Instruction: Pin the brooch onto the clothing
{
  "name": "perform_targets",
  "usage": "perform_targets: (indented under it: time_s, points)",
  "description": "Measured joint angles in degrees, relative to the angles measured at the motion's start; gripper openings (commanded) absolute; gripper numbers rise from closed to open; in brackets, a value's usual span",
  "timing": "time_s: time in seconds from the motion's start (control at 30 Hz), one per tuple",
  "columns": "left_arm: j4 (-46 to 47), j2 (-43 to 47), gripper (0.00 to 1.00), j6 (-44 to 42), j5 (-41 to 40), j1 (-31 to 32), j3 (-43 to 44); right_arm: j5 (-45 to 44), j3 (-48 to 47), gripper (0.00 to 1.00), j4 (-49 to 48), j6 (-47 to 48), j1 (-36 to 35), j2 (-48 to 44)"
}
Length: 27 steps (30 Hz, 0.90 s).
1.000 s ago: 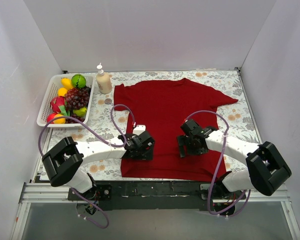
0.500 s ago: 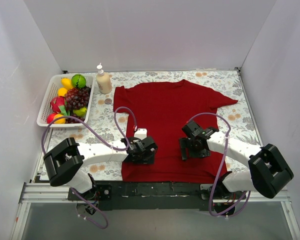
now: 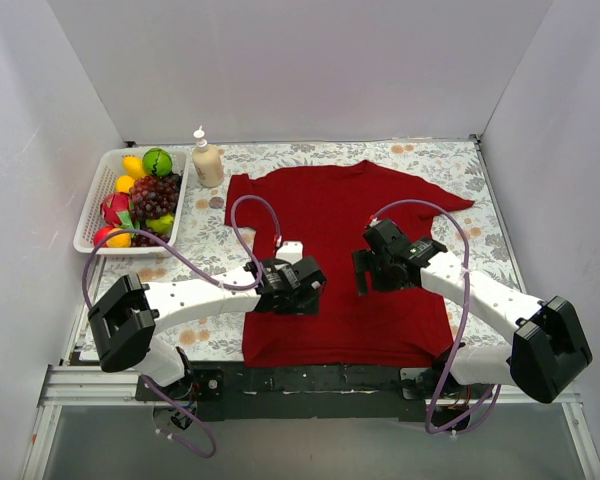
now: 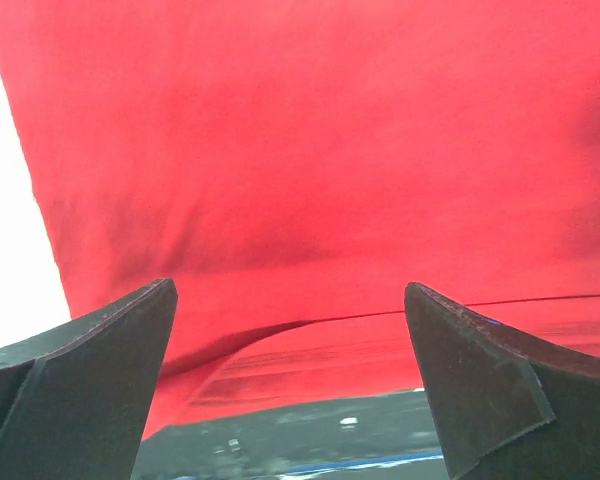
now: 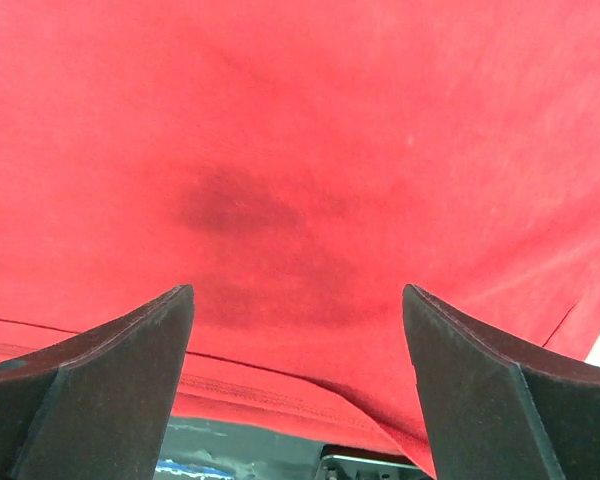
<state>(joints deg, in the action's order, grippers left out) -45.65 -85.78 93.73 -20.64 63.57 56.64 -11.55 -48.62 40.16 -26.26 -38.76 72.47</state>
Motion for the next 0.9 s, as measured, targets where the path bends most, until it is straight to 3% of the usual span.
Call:
perform_targets:
  time_s: [0.17, 0.37, 0.5, 0.6, 0.63, 0.83, 0.9]
  points:
    - [1.44, 0.07, 0.98, -3.13, -0.96, -2.01, 5.4, -0.17, -1.77, 0.92, -1.14, 1.53, 0.0, 0.02]
    - [5.95, 0.11, 0.96, -8.79, 2.32, -11.61, 6.21, -0.09, -2.23, 0.92, -5.31, 3.93, 0.0, 0.02]
    - [8.9, 0.15, 0.85, -12.59, 5.46, -20.04, 7.34, 1.16, -2.23, 0.91, -11.32, 5.53, 0.0, 0.42]
    - [10.88, 0.15, 0.73, -14.71, 8.04, -25.75, 9.07, 3.06, -2.51, 0.91, -16.04, 6.71, 0.0, 2.25]
    - [11.72, 0.15, 0.63, -15.39, 9.31, -27.76, 9.64, 3.91, -2.84, 0.91, -17.42, 7.06, 0.0, 3.39]
    - [15.58, -0.28, 0.5, -17.49, 15.61, -40.57, 11.34, 9.33, -6.78, 0.9, -24.5, 8.76, 0.0, 10.25]
    - [16.61, -1.29, 0.41, -17.53, 17.97, -45.51, 11.8, 11.32, -8.72, 0.9, -26.77, 9.2, 0.0, 12.28]
